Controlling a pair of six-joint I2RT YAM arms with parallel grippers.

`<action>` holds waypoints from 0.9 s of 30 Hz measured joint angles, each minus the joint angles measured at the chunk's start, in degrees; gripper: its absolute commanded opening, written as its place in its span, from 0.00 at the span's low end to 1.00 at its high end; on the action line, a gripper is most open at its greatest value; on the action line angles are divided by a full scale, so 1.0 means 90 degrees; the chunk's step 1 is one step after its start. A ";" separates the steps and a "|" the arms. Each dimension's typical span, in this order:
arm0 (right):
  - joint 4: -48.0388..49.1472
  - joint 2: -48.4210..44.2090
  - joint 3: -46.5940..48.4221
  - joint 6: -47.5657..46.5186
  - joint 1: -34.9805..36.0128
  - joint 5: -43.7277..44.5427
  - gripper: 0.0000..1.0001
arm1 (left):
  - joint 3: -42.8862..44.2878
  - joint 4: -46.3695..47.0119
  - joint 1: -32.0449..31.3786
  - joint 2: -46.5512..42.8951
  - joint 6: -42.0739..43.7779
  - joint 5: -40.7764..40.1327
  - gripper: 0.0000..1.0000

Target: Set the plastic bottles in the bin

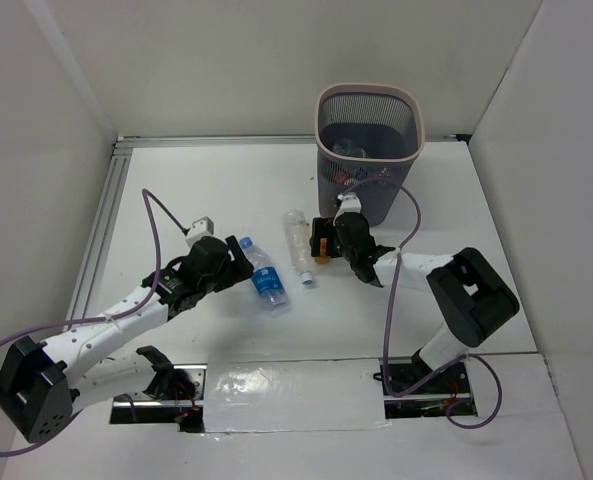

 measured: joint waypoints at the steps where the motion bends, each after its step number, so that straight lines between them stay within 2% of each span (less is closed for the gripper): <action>1: 0.0029 0.0041 0.0000 -0.0017 0.0000 0.0000 0.89 | 0.0000 -0.0002 0.0000 0.0000 0.0000 -0.0002 0.96; 8: 0.0219 0.0253 0.0000 -0.0066 0.0000 -0.0007 0.83 | -0.0032 0.0085 0.0000 0.0000 0.0000 -0.0002 0.97; 25: 0.0644 0.0413 -0.0389 -0.0216 0.0002 -0.0180 0.82 | -0.0243 0.0131 0.0000 -0.0236 -0.0012 0.0002 0.97; 27: 0.0644 0.0425 -0.0442 -0.0238 0.0002 -0.0216 0.79 | -0.0262 0.0121 0.0000 -0.0265 -0.0027 0.0002 0.97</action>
